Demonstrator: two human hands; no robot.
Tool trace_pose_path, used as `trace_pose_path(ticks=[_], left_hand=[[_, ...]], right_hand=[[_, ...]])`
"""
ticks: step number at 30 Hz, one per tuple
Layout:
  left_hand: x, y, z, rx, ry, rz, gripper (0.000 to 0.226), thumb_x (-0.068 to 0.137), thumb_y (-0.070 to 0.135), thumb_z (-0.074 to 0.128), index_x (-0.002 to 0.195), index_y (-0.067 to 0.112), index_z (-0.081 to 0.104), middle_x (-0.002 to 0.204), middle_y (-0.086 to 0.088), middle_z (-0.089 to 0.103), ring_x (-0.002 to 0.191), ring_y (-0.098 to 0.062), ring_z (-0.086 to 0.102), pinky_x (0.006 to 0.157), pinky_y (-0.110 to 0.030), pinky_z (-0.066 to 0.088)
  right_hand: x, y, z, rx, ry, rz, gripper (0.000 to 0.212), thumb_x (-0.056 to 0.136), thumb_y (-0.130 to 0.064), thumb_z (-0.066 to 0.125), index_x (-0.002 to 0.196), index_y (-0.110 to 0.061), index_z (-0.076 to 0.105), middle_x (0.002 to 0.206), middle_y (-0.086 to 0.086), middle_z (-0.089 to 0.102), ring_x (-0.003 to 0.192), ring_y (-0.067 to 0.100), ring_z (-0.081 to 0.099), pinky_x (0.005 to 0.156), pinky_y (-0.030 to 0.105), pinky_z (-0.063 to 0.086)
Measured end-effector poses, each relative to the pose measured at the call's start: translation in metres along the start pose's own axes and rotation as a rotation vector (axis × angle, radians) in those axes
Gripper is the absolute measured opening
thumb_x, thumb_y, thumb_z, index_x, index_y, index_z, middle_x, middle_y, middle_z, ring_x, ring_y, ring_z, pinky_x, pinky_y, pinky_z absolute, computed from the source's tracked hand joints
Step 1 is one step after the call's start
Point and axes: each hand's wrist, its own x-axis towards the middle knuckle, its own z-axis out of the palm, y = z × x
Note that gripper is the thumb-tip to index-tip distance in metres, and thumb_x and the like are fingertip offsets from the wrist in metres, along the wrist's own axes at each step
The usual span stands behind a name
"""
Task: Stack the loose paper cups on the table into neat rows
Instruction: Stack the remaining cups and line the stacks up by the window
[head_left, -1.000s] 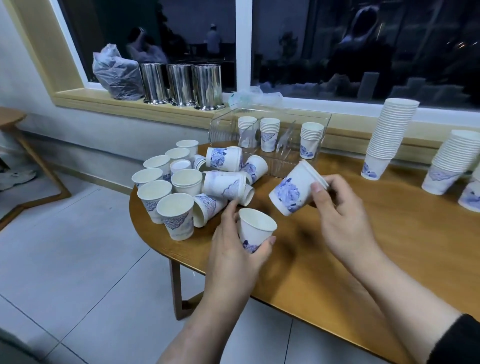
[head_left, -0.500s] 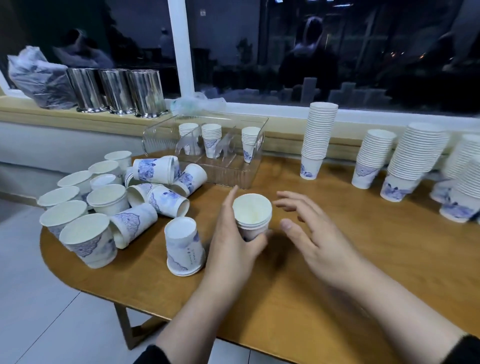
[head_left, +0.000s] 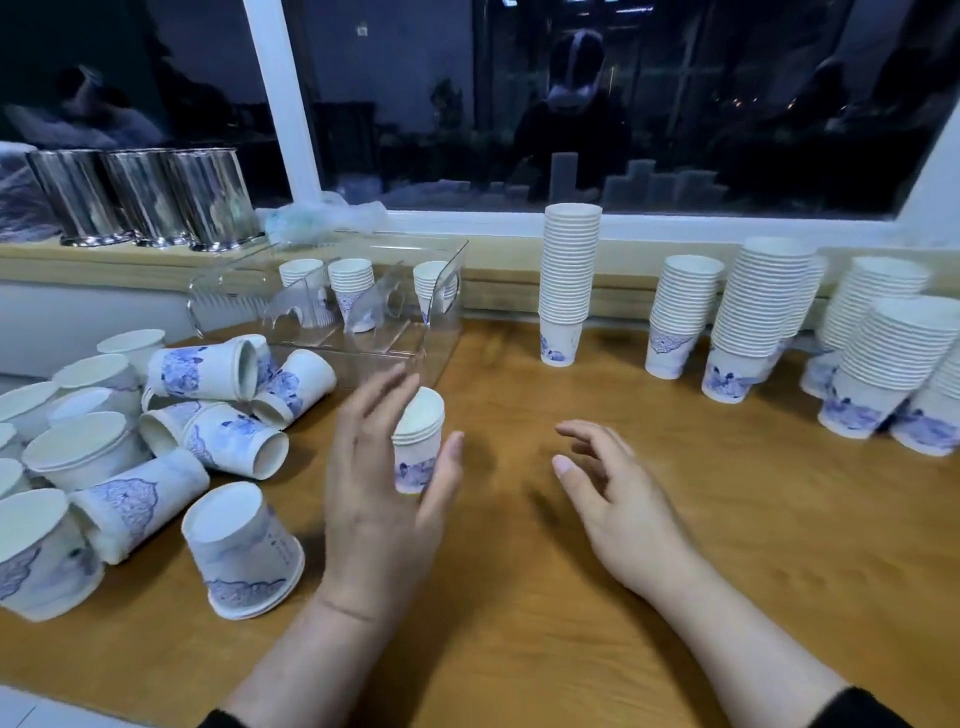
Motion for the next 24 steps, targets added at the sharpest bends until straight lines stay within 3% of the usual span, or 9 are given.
trace_pose_path(ticks=[1, 3, 6, 8, 10, 13, 17, 20, 24], left_hand=[[0.0, 0.01, 0.005, -0.063, -0.011, 0.081, 0.04, 0.094, 0.025, 0.063, 0.128, 0.005, 0.056, 0.129, -0.009, 0.056, 0.126, -0.014, 0.052, 0.111, -0.024, 0.036], [0.002, 0.026, 0.027, -0.178, -0.116, 0.029, 0.032, 0.093, 0.026, 0.06, 0.121, 0.009, 0.063, 0.125, 0.0, 0.06, 0.12, -0.01, 0.057, 0.105, -0.026, 0.043], [0.0, 0.035, 0.077, -0.298, -0.252, -0.365, 0.047, 0.089, 0.036, 0.067, 0.133, 0.031, 0.051, 0.132, 0.01, 0.056, 0.123, -0.005, 0.055, 0.105, -0.031, 0.046], [-0.001, 0.023, 0.114, -0.341, -0.294, -0.606, 0.063, 0.086, 0.036, 0.076, 0.137, 0.04, 0.04, 0.14, 0.006, 0.052, 0.127, -0.008, 0.053, 0.11, -0.04, 0.044], [0.001, 0.011, 0.145, -0.329, -0.331, -0.727, 0.079, 0.082, 0.034, 0.081, 0.145, 0.036, 0.034, 0.145, -0.004, 0.049, 0.131, -0.015, 0.051, 0.113, -0.042, 0.041], [0.014, -0.002, 0.18, -0.289, -0.357, -0.757, 0.094, 0.08, 0.032, 0.083, 0.155, 0.026, 0.026, 0.148, -0.005, 0.046, 0.134, -0.016, 0.048, 0.113, -0.033, 0.038], [0.035, -0.02, 0.221, -0.264, -0.302, -0.756, 0.103, 0.077, 0.034, 0.085, 0.157, 0.028, 0.021, 0.147, -0.006, 0.047, 0.135, -0.016, 0.046, 0.114, -0.039, 0.038], [0.05, -0.035, 0.249, -0.273, -0.266, -0.771, 0.107, 0.077, 0.034, 0.085, 0.158, 0.027, 0.015, 0.149, -0.008, 0.045, 0.138, -0.019, 0.043, 0.115, -0.039, 0.036], [0.066, -0.051, 0.28, -0.278, -0.239, -0.771, 0.112, 0.076, 0.04, 0.084, 0.159, 0.03, 0.009, 0.151, -0.006, 0.045, 0.139, -0.021, 0.043, 0.112, -0.04, 0.038]], right_hand=[[0.003, 0.005, -0.007, 0.021, 0.071, 0.038, 0.029, 0.096, -0.031, 0.06, 0.124, -0.031, 0.058, 0.124, -0.022, 0.053, 0.117, 0.003, 0.055, 0.104, 0.038, 0.046], [0.011, 0.016, -0.026, 0.04, 0.231, 0.118, 0.028, 0.095, -0.029, 0.062, 0.123, -0.029, 0.058, 0.12, -0.017, 0.054, 0.115, 0.007, 0.056, 0.102, 0.04, 0.047], [0.02, 0.037, -0.061, 0.011, 0.434, 0.236, 0.03, 0.094, -0.028, 0.063, 0.123, -0.025, 0.056, 0.122, -0.006, 0.052, 0.115, 0.013, 0.054, 0.099, 0.032, 0.043], [0.025, 0.053, -0.084, -0.018, 0.547, 0.279, 0.03, 0.093, -0.027, 0.065, 0.121, -0.02, 0.056, 0.122, -0.002, 0.052, 0.116, 0.018, 0.054, 0.098, 0.03, 0.04], [0.033, 0.069, -0.102, -0.038, 0.618, 0.313, 0.038, 0.091, -0.027, 0.067, 0.125, -0.017, 0.054, 0.124, -0.002, 0.05, 0.121, 0.02, 0.052, 0.105, 0.037, 0.04], [0.05, 0.09, -0.12, -0.05, 0.612, 0.365, 0.06, 0.089, -0.029, 0.069, 0.14, -0.016, 0.043, 0.14, 0.003, 0.046, 0.131, 0.019, 0.044, 0.113, 0.04, 0.035], [0.077, 0.112, -0.129, -0.014, 0.599, 0.356, 0.073, 0.086, -0.029, 0.071, 0.148, -0.018, 0.033, 0.143, -0.004, 0.045, 0.135, 0.018, 0.042, 0.114, 0.042, 0.034], [0.096, 0.124, -0.129, 0.027, 0.579, 0.365, 0.072, 0.086, -0.03, 0.071, 0.147, -0.022, 0.032, 0.144, -0.003, 0.048, 0.134, 0.016, 0.044, 0.113, 0.042, 0.037], [0.114, 0.132, -0.127, 0.042, 0.573, 0.336, 0.06, 0.088, -0.025, 0.069, 0.139, -0.026, 0.039, 0.128, -0.01, 0.054, 0.12, 0.01, 0.051, 0.098, 0.028, 0.038]])
